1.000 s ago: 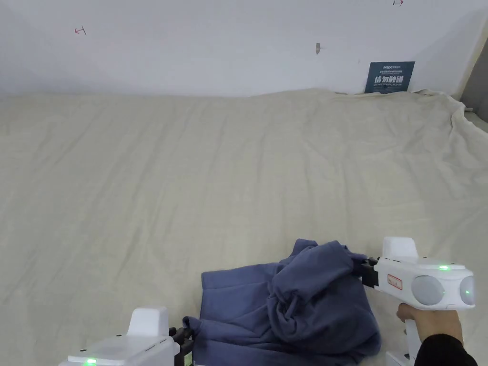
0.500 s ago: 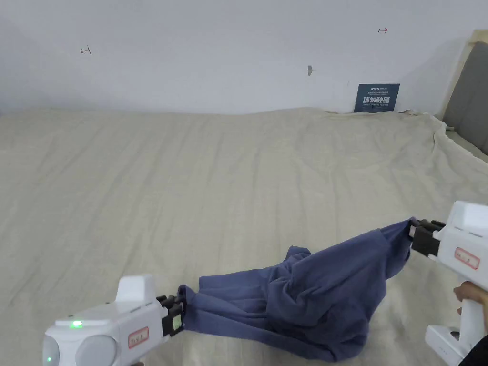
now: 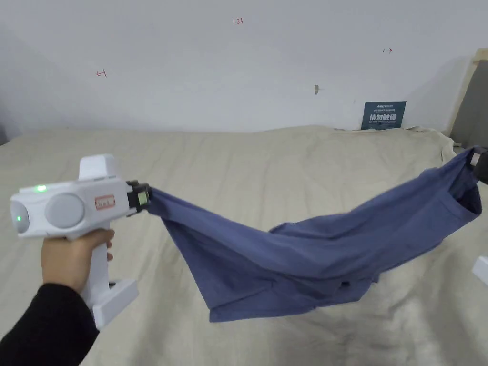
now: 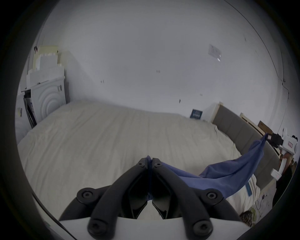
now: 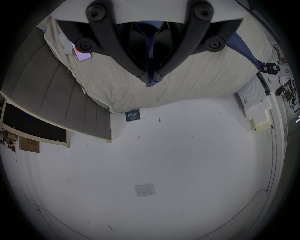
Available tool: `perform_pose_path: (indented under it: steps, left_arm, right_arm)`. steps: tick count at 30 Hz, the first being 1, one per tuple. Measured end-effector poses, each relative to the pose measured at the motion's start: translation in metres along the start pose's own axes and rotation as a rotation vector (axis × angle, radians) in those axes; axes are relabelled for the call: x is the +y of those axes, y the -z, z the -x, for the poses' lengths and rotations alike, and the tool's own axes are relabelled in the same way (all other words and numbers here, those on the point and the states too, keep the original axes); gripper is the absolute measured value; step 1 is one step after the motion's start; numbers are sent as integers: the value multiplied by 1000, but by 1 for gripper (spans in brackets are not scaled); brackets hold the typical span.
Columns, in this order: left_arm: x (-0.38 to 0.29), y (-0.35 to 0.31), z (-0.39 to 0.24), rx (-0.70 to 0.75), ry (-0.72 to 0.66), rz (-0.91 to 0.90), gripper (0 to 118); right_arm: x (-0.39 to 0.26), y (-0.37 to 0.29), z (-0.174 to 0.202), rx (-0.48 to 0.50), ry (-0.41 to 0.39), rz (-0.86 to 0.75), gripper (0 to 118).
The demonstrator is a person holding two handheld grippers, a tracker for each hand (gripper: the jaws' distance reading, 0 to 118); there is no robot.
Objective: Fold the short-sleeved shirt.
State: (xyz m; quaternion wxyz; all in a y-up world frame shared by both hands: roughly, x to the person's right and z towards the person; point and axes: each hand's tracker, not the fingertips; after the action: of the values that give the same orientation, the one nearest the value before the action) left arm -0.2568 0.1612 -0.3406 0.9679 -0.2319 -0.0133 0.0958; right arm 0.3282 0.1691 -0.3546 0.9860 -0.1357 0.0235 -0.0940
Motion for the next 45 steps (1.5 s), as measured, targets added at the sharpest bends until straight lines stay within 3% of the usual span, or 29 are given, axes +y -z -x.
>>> perform_pose_path:
  steps: [13,20,27,31,42,45]
  left_arm:
    - [171,13,-5,169,68,-220,0]
    - [214,26,-4,205,93,-290,0]
    - [171,64,13,239,156,-254,0]
    - [123,89,18,284,230,-196,0]
    - [1,103,25,258,255,-25,0]
    - [-36,90,30,256,262,-3,0]
  right_arm:
    - [117,55,14,-12,0,-148,2]
    - [132,84,18,-8,-6,-194,2]
    - [88,104,31,-7,22,-149,2]
    - [45,110,41,-61,-70,-96,2]
    - [-64,103,32,-92,-174,50,2]
    - [-93,90,24,-92,-166,82,2]
